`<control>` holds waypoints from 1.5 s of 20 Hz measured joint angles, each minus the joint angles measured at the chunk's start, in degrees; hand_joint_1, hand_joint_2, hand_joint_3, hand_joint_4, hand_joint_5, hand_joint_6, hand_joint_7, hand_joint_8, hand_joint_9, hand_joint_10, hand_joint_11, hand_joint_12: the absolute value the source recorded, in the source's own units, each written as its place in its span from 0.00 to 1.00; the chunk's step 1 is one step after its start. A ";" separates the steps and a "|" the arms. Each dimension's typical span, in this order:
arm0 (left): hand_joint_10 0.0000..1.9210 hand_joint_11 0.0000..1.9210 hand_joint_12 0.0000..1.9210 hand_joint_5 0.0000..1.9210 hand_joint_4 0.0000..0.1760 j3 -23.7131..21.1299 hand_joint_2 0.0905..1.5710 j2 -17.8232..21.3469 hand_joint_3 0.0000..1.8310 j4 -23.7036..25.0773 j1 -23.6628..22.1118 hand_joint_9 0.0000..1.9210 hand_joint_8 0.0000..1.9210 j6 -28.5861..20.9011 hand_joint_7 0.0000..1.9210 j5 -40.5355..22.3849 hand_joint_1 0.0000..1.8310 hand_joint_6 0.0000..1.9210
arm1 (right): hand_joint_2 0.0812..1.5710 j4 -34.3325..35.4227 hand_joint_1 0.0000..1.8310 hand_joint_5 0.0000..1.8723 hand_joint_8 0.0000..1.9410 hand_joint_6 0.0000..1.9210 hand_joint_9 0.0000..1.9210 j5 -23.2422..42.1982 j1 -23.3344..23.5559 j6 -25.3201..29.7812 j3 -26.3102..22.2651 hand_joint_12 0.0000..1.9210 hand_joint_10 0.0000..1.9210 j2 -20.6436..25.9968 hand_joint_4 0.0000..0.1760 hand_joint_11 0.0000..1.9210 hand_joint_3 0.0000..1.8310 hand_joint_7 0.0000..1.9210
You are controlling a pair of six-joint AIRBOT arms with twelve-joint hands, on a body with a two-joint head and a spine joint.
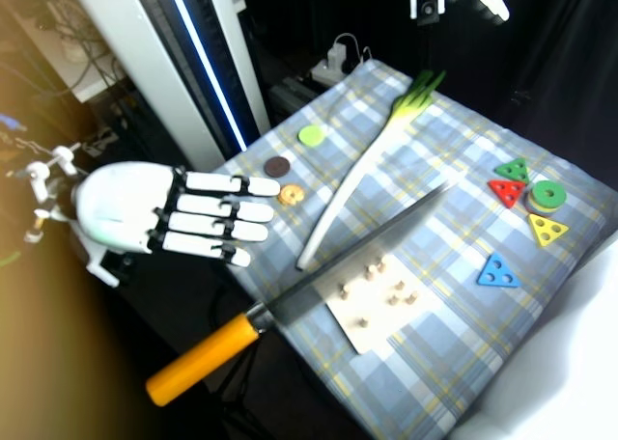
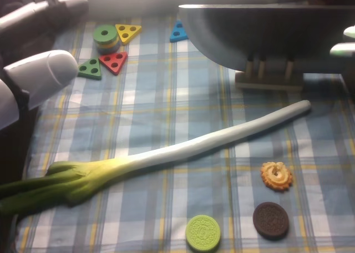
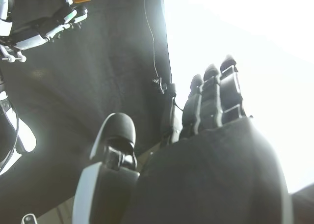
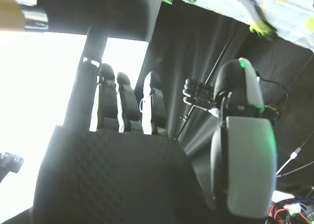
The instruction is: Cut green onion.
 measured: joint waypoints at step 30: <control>0.00 0.00 0.32 0.11 0.35 0.07 0.89 -0.66 0.00 0.15 -0.17 0.21 0.00 -0.07 0.20 2.47 0.12 0.00 | 0.62 10.49 0.54 0.44 0.01 0.01 0.31 -35.74 24.22 -11.67 19.54 0.16 0.01 -9.70 0.00 0.20 0.00 0.37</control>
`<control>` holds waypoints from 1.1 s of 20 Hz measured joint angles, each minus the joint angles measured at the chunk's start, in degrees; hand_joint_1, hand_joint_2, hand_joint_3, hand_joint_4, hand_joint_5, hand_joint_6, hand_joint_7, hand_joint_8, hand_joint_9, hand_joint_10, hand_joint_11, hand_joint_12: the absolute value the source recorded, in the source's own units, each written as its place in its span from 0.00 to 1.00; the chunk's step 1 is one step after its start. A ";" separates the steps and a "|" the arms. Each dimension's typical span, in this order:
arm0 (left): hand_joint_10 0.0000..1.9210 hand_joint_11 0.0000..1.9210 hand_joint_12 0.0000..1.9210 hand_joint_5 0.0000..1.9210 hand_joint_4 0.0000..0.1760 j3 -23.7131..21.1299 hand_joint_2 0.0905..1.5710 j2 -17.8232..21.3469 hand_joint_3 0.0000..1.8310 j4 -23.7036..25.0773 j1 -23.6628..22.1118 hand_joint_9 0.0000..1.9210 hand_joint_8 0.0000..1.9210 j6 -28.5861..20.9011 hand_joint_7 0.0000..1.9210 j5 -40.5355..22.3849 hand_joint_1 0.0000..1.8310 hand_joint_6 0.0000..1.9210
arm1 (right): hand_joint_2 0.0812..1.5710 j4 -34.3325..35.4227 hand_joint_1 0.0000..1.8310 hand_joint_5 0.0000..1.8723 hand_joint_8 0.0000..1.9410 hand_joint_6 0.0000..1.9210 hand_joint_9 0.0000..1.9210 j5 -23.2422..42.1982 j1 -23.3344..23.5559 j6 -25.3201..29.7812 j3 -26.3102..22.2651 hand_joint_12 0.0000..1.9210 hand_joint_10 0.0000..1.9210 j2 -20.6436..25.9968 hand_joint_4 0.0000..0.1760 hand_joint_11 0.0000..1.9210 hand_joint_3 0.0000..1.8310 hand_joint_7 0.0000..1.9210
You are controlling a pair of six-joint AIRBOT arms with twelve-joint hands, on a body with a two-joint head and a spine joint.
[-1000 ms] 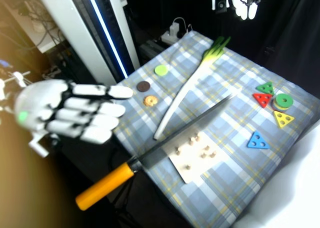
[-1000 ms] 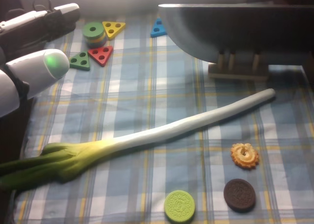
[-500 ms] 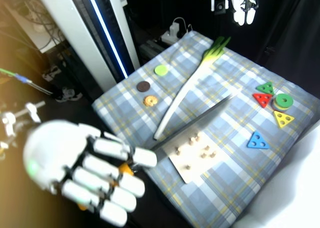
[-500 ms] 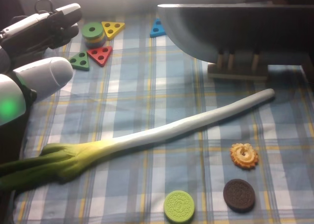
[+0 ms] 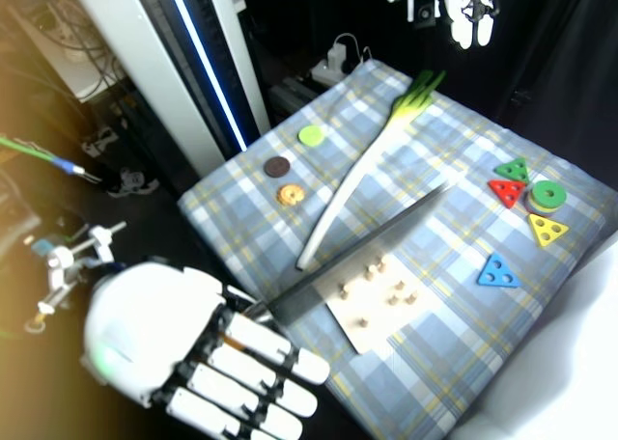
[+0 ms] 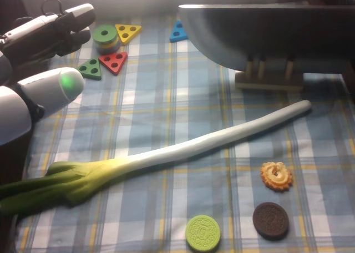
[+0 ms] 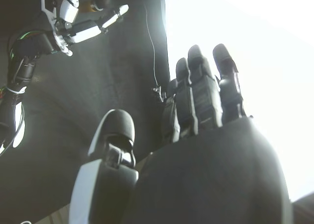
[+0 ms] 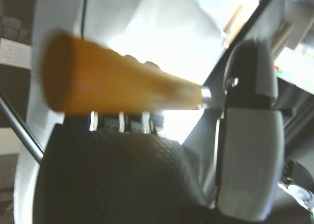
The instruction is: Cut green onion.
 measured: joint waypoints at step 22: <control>0.00 0.03 0.27 0.12 0.00 0.00 0.91 -0.15 0.00 -0.42 0.00 0.21 0.00 -0.07 0.21 0.37 0.07 0.00 | 0.85 0.39 0.33 0.61 1.00 1.00 0.79 0.66 1.66 -3.56 -1.11 1.00 1.00 0.48 0.00 0.82 0.01 0.72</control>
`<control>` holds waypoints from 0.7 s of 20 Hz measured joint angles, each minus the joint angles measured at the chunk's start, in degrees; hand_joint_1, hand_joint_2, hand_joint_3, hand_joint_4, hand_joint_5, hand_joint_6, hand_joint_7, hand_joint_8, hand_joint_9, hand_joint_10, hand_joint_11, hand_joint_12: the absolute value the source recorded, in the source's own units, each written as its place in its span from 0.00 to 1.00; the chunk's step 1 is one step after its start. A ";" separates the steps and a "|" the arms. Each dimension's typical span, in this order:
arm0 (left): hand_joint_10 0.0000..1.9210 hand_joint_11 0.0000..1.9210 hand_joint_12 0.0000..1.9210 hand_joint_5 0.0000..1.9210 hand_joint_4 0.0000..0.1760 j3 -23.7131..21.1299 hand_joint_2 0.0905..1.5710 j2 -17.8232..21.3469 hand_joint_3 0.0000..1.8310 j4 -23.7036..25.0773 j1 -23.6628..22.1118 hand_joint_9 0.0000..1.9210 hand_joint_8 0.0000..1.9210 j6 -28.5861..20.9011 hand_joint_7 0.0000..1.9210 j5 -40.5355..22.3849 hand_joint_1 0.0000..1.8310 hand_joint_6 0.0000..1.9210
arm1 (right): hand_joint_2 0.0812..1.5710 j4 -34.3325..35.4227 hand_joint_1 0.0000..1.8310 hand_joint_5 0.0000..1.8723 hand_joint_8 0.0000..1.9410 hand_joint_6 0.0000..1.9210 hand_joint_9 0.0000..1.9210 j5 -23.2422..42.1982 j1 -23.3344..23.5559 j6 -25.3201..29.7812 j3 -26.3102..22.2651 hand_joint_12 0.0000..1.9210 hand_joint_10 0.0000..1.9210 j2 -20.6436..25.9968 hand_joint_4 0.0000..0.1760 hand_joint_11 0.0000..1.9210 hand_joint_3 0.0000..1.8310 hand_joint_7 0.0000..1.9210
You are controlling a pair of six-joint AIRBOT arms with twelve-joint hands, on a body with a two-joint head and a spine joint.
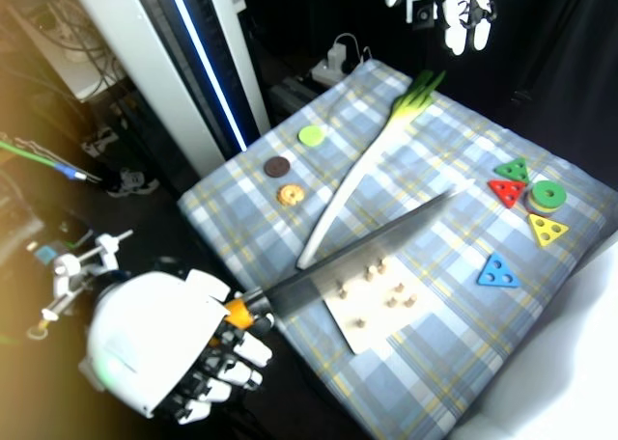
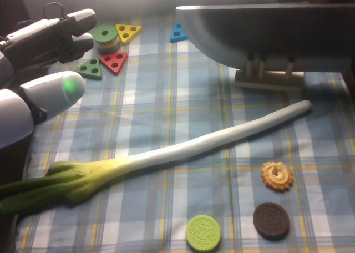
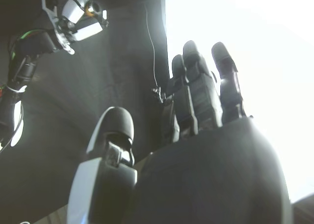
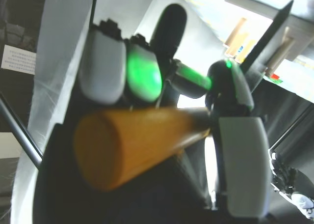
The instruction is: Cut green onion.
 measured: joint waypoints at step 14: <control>0.00 0.00 0.16 0.13 0.00 0.70 0.94 -0.66 0.00 6.71 -2.73 0.17 0.00 -0.04 0.18 7.17 0.00 0.00 | 0.87 0.31 0.34 0.69 1.00 1.00 0.87 11.43 0.00 -0.35 -5.38 1.00 1.00 2.75 0.00 0.89 0.00 0.80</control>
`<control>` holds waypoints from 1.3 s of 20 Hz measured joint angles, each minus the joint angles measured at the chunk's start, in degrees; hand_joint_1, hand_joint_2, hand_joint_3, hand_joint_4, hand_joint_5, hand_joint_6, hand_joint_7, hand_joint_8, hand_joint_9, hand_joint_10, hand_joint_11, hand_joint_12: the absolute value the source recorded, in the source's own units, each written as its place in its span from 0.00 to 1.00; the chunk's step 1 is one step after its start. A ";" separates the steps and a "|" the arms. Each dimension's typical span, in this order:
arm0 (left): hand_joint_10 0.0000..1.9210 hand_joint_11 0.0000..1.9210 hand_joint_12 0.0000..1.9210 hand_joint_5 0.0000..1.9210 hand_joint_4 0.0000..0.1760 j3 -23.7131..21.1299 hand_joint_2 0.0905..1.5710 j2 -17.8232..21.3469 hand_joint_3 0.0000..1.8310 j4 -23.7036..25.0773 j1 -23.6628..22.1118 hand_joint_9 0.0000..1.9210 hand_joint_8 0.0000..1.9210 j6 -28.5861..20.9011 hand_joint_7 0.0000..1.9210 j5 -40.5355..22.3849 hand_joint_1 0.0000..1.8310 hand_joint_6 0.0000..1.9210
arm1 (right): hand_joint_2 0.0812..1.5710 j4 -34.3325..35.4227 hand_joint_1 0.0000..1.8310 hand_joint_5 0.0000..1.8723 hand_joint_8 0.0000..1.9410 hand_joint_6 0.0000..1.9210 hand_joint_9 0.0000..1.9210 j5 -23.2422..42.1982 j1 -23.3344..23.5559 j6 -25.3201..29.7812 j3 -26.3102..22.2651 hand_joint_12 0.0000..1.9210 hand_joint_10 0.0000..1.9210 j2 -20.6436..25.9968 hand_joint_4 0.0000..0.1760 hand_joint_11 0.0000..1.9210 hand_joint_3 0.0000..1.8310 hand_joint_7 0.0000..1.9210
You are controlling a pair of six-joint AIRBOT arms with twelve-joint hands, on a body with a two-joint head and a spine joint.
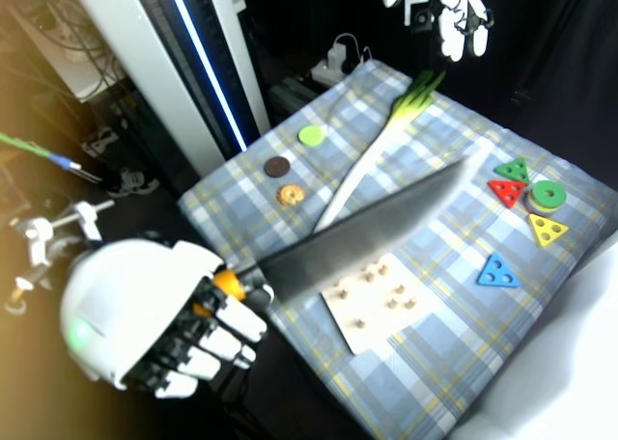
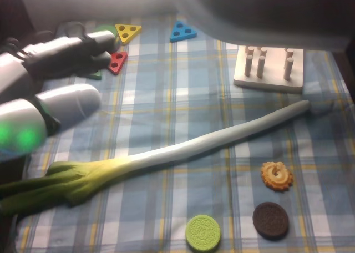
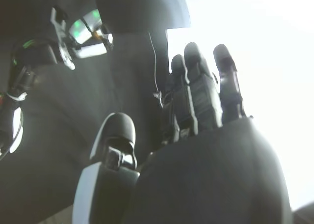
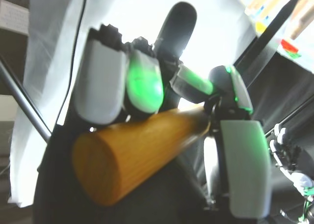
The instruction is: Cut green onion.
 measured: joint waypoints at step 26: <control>0.00 0.00 0.00 0.00 0.00 3.91 0.82 -12.57 0.00 28.87 -18.58 0.00 0.00 -0.02 0.01 42.77 0.00 0.00 | 0.87 0.61 0.40 0.69 1.00 1.00 0.88 21.59 -14.60 6.40 -10.73 1.00 1.00 -0.17 0.00 0.91 0.00 0.82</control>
